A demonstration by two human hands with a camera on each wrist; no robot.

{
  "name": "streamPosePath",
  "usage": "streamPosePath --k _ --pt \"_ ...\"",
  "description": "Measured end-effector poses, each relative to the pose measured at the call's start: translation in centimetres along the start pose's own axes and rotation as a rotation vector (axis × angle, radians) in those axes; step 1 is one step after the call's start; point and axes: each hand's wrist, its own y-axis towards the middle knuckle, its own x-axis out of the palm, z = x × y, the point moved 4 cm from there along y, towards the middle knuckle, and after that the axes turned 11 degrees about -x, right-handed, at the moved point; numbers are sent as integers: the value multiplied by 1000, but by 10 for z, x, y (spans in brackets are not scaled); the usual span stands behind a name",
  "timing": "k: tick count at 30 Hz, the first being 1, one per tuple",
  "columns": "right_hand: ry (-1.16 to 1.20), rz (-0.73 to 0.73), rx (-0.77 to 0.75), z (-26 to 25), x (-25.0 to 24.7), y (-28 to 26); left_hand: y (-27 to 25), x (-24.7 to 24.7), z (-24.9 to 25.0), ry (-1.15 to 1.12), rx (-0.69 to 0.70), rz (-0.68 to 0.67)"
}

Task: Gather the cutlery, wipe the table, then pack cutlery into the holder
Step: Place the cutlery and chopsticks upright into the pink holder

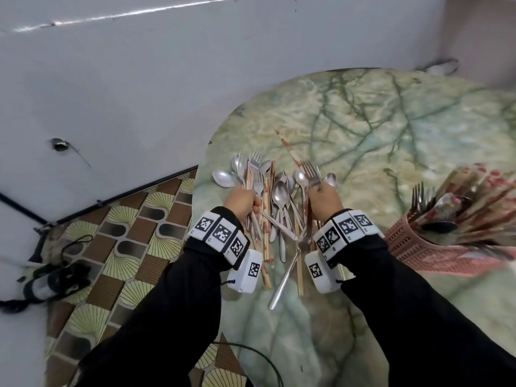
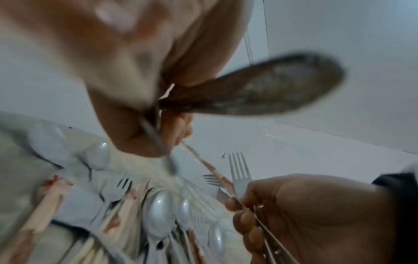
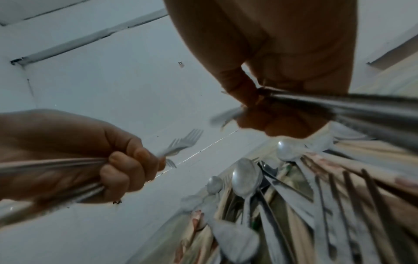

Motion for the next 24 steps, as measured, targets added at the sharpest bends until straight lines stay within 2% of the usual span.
streamPosePath --k 3,6,11,13,18,24 --pt "76 39 72 3 4 -2 -5 2 5 -147 9 -6" --pt "50 29 87 7 9 -6 -5 6 4 -170 12 -5" --pt "-86 -122 152 9 9 -29 7 6 -16 -63 -11 63" --pt "-145 -164 110 7 4 -39 13 4 -24 -30 -37 100" --pt "-337 -129 47 10 -14 -45 27 3 -32 58 -37 179" --pt "-418 -126 -2 13 -25 -45 29 12 -29 299 -3 281"
